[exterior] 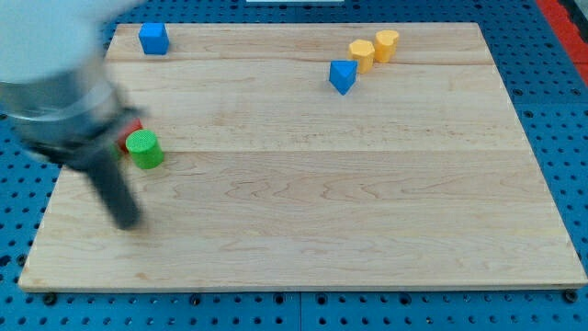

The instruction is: Move the red star to the top center

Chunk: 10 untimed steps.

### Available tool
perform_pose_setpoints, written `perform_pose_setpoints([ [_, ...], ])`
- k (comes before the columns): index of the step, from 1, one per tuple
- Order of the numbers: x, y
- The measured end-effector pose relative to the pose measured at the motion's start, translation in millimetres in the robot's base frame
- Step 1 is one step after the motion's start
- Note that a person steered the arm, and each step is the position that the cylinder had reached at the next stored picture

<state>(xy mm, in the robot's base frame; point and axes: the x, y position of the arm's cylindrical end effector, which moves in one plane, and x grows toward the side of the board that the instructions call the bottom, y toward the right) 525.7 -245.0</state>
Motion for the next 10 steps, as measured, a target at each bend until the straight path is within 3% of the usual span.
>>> perform_pose_setpoints([
  [1,-35,-59],
  [2,-96,-30],
  [4,-175,19],
  [5,-171,-15],
  [6,-135,-21],
  [7,-131,56],
  [8,-192,88],
  [9,-173,78],
  [10,-206,58],
])
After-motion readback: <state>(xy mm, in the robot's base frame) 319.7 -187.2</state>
